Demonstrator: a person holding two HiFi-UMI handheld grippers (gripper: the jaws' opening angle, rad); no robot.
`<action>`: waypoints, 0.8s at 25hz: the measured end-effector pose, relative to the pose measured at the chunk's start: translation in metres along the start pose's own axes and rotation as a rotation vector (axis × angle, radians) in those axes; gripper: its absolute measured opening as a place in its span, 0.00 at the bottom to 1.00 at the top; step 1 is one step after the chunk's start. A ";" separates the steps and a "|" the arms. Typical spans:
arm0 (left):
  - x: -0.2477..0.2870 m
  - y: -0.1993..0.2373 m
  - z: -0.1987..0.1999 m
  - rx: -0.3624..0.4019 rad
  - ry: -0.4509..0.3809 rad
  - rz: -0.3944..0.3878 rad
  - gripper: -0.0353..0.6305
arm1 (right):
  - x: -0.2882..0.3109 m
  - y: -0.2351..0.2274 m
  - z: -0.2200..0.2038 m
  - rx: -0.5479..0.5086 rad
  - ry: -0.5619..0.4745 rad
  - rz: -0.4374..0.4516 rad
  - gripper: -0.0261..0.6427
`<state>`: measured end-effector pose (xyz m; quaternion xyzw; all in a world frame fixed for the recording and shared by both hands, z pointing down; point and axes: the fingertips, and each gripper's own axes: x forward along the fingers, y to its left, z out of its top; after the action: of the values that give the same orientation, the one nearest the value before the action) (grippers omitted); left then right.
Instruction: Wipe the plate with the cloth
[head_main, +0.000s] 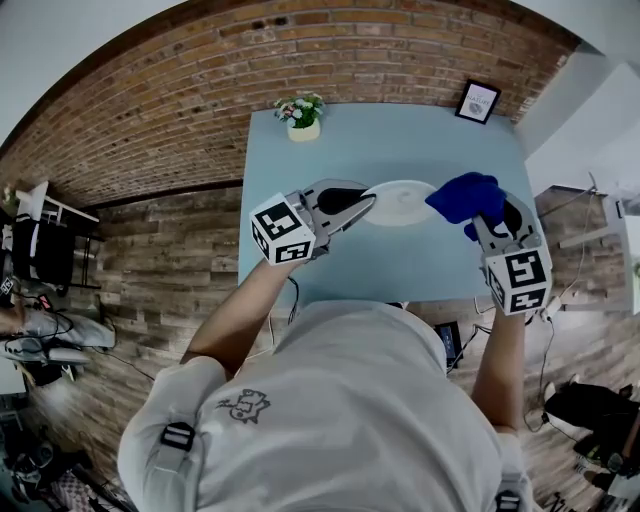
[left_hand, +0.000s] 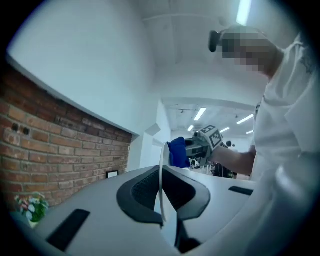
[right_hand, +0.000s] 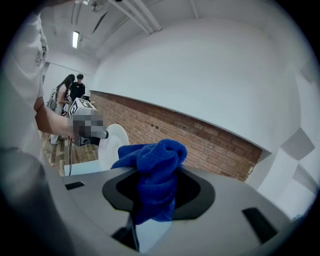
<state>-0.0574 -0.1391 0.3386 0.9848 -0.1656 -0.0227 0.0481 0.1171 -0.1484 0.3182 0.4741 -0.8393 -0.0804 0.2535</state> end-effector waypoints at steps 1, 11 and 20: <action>0.000 -0.002 0.004 0.056 0.004 0.006 0.08 | -0.003 -0.004 0.004 -0.004 -0.010 -0.012 0.24; 0.000 -0.033 0.033 0.623 0.087 0.014 0.08 | -0.021 0.008 0.043 -0.014 -0.126 0.089 0.24; 0.010 -0.060 0.042 0.843 0.072 -0.036 0.08 | -0.010 0.045 0.062 -0.115 -0.064 0.276 0.24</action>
<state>-0.0311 -0.0900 0.2904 0.9210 -0.1415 0.0805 -0.3538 0.0556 -0.1222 0.2782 0.3362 -0.8982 -0.1077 0.2618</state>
